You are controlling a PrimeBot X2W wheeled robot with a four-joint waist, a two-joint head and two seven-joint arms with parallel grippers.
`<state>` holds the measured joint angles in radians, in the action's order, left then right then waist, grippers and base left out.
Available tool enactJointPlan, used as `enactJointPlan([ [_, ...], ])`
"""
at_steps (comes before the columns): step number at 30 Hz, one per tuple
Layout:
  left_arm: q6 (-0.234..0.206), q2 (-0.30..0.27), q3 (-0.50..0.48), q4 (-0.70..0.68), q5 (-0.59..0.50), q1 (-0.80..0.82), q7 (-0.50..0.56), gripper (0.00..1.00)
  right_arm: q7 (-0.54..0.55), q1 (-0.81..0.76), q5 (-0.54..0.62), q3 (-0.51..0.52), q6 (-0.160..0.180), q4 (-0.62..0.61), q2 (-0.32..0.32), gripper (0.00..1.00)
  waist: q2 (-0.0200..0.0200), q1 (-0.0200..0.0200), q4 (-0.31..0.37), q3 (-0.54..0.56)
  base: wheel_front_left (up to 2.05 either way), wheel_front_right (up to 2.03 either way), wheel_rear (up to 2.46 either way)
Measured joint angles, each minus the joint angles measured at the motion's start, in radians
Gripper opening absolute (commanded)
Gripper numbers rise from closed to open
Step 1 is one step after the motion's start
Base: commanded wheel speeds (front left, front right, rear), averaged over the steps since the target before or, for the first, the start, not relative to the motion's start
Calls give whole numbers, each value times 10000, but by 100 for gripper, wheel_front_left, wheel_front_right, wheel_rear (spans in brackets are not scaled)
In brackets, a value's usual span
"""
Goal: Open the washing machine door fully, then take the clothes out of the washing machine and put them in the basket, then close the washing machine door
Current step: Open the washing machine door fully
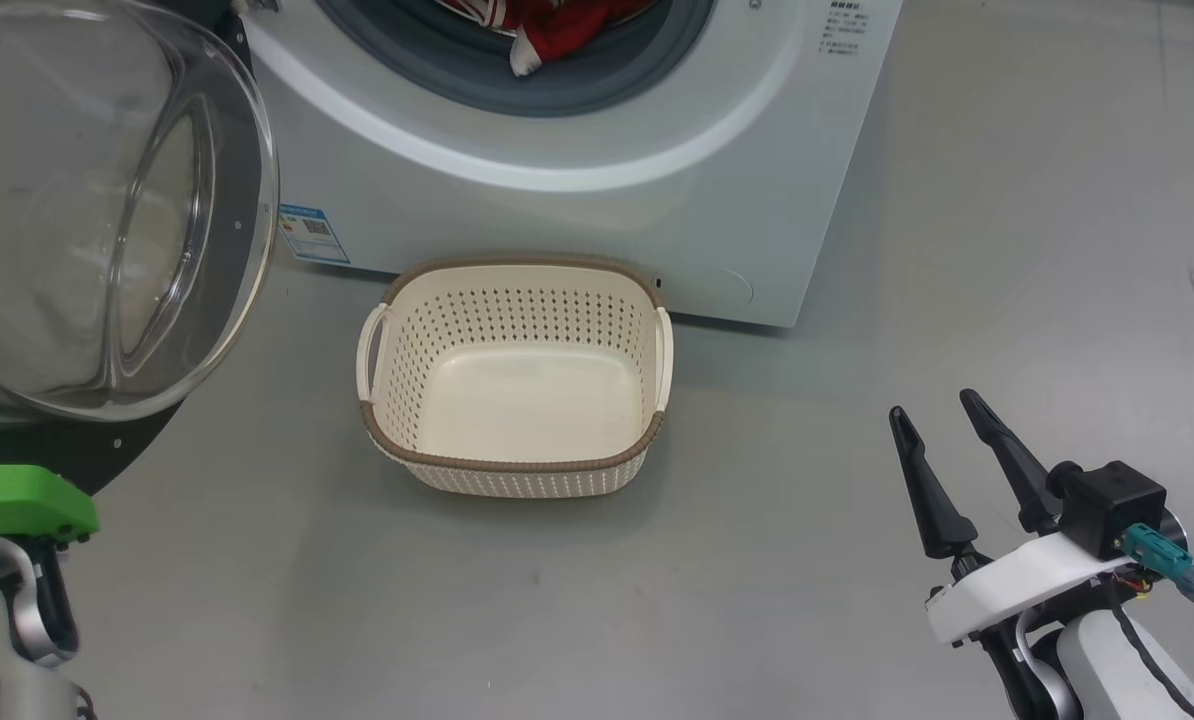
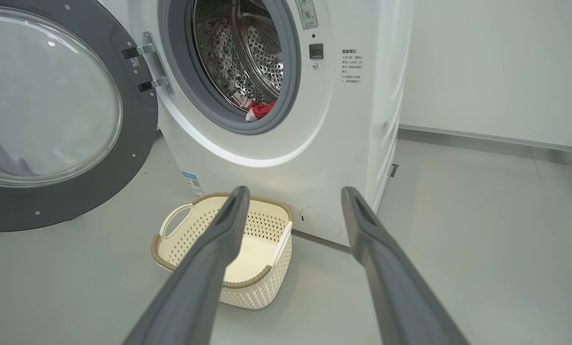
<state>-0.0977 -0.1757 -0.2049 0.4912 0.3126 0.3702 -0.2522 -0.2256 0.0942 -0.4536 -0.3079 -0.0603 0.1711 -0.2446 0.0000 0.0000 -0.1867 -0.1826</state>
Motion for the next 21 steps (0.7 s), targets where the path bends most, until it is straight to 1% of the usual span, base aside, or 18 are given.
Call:
enactJointPlan([
  [4, 230, 56, 374, -155, -228, -224, 0, 0, -19, -4, -54, 107, 12, 134, 81, 100, 0, 0, 100, 406, 0, 0, 0],
  [6, 286, 138, 535, -217, -293, -356, 0, 0, -88, -6, -56, 178, 19, 194, 107, 100, 0, 0, 165, 613, 0, 0, 0],
  [8, 431, 232, 700, -276, -328, -511, 0, 0, -88, -12, -107, 244, 104, 240, 150, 100, 0, 0, 241, 814, 0, 0, 0],
  [12, 648, 405, 991, -391, -334, -869, 0, 0, -102, -43, -213, 328, 119, 309, 263, 100, 0, 0, 425, 1209, 0, 0, 0],
  [13, 694, 454, 1070, -437, -349, -965, 0, 0, -102, -58, -215, 347, 194, 314, 276, 100, 0, 0, 475, 1304, 0, 0, 0],
  [21, 959, 959, 1592, -965, -431, -1777, 0, 0, -178, -261, -215, 512, 370, 253, 349, 100, 0, 0, 952, 1932, 0, 0, 0],
])
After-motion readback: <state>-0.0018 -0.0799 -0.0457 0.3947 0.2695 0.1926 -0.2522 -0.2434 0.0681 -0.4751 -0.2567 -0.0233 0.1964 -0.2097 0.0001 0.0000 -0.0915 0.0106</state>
